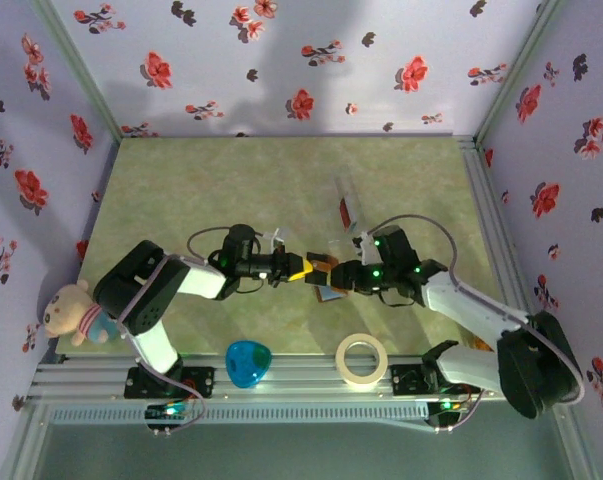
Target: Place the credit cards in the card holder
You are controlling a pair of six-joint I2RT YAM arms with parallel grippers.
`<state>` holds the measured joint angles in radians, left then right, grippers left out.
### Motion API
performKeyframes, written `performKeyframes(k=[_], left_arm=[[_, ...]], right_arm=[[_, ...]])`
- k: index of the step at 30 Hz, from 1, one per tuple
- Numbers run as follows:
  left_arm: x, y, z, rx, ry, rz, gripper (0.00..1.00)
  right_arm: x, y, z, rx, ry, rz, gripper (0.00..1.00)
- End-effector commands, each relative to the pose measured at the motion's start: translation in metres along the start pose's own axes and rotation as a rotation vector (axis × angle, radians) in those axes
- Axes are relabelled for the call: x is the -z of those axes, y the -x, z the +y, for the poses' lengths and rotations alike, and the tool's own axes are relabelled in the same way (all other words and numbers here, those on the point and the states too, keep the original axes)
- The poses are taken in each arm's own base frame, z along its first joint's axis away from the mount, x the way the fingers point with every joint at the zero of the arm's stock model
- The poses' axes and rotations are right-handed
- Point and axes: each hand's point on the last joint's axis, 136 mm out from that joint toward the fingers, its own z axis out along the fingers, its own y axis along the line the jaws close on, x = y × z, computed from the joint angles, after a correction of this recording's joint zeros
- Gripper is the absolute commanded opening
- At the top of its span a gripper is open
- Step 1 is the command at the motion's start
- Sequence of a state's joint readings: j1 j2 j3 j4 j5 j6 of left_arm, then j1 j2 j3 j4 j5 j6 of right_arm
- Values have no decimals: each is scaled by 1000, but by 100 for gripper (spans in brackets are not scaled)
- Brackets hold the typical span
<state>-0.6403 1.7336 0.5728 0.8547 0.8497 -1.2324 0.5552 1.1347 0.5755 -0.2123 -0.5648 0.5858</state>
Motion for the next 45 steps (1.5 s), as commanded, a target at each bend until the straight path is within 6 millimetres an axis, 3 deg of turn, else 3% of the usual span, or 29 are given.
performKeyframes(k=[1, 8, 16, 19, 22, 27, 33, 45], left_arm=[[1, 3, -3, -10, 0, -1, 0], [2, 2, -1, -18, 39, 10, 0], [2, 0, 2, -9, 53, 18, 0], [4, -2, 2, -13, 62, 20, 0], [5, -4, 6, -11, 83, 24, 0], [9, -9, 13, -27, 132, 38, 0], [16, -16, 23, -53, 235, 71, 0], [24, -27, 35, -88, 399, 144, 9]], right_arm=[[13, -3, -14, 220, -168, -41, 51], [-6, -13, -12, 529, -334, -76, 63], [-18, 2, -29, 578, -502, -71, 61], [-26, 0, -32, 613, -547, -47, 56], [-29, 1, -32, 631, -590, -58, 42], [-16, 13, -32, 577, -660, -157, 18], [-11, 19, -23, 429, -618, -246, 4], [-6, 29, -18, 322, -592, -335, 0]])
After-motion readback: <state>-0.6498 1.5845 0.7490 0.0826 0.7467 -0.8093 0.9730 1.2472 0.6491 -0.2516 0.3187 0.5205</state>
